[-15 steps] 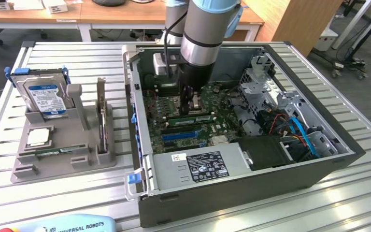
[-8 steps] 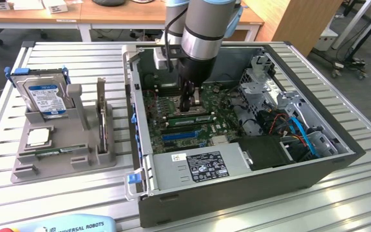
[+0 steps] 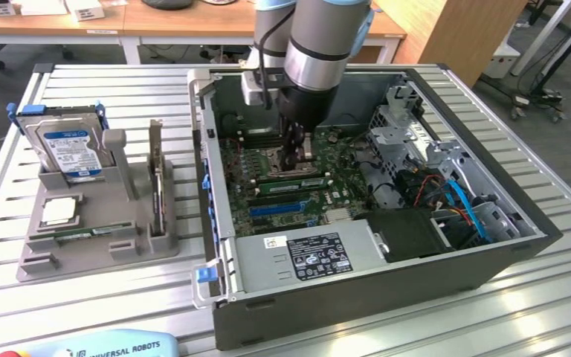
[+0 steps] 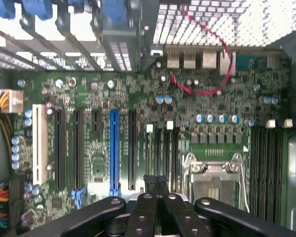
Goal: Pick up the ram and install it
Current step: 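Press down the ram until it locks into place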
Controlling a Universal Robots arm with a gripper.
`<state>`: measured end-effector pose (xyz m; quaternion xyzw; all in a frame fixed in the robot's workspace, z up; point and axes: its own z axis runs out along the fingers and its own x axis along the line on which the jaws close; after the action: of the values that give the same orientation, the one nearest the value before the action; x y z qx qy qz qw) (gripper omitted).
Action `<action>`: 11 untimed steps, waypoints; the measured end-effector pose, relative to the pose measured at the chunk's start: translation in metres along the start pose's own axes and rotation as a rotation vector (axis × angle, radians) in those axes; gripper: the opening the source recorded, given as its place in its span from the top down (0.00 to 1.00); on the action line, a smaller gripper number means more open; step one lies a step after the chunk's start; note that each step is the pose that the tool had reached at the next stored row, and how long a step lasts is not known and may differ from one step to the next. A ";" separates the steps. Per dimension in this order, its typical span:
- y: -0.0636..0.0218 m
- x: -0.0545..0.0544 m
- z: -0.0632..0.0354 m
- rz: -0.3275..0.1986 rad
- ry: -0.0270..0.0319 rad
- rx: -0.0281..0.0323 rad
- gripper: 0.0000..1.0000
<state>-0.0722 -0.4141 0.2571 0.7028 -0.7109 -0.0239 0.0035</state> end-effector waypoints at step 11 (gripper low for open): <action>-0.0298 0.000 -0.0011 0.000 0.0000 -0.0008 0.90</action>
<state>-0.0424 -0.4141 0.2570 0.7028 -0.7110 -0.0242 0.0038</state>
